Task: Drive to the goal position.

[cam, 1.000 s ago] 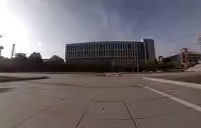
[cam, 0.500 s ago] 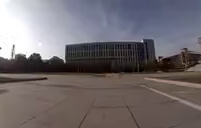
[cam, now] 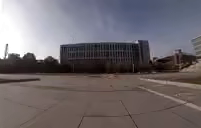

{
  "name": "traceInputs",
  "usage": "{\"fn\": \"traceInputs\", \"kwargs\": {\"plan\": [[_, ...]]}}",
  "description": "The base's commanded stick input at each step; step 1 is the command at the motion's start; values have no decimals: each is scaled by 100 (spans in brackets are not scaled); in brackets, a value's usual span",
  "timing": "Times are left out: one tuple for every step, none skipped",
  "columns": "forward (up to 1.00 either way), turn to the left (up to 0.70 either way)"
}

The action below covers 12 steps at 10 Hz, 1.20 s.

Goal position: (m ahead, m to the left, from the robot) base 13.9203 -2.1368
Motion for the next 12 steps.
{"fn": "traceInputs", "kwargs": {"plan": [[63,-28],[63,-19],[62,-10],[62,0],[61,0],[61,0],[61,0],[62,0],[62,0],[60,0],[60,0],[60,0]]}}
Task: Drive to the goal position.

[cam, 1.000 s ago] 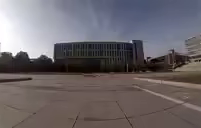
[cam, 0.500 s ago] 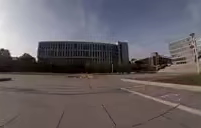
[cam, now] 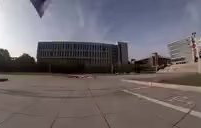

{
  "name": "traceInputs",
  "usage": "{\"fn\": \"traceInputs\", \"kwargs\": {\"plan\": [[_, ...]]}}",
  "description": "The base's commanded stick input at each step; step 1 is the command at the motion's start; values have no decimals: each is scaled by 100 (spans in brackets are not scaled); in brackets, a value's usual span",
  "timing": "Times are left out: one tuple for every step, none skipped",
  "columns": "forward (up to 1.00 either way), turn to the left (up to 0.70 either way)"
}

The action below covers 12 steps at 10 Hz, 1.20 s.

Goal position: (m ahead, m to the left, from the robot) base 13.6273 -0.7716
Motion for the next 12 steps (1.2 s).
{"fn": "traceInputs", "kwargs": {"plan": [[60,0],[60,0],[70,0],[70,0],[70,0],[70,0],[70,0],[70,0],[70,0],[70,0],[70,0],[70,0]]}}
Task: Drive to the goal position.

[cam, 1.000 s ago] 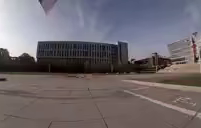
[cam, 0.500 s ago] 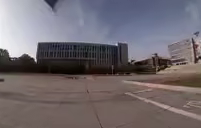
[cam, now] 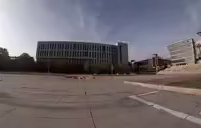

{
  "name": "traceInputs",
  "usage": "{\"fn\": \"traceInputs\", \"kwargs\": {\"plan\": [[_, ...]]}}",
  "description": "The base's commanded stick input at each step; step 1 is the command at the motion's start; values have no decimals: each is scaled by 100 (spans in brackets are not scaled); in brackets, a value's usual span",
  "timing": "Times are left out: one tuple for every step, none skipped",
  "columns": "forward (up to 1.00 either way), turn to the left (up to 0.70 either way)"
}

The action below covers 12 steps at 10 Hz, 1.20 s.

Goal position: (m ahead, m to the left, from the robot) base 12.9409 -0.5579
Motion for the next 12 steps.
{"fn": "traceInputs", "kwargs": {"plan": [[70,0],[70,0],[70,0],[70,0],[70,0],[70,0],[70,0],[70,0],[70,0],[70,0],[70,0],[70,0]]}}
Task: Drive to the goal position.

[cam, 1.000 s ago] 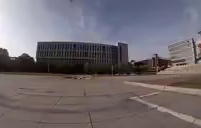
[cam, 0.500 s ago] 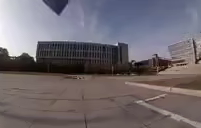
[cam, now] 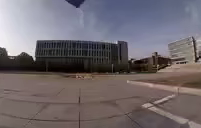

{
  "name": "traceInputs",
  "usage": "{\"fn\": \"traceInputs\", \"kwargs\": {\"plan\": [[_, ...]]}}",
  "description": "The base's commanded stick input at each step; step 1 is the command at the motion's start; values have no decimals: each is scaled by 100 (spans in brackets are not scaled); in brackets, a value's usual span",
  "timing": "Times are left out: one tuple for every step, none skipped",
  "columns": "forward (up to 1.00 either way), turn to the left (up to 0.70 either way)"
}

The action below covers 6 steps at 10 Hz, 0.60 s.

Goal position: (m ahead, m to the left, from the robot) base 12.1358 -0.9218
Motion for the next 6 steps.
{"fn": "traceInputs", "kwargs": {"plan": [[70,0],[70,0],[70,0],[70,0],[70,0],[70,0]]}}
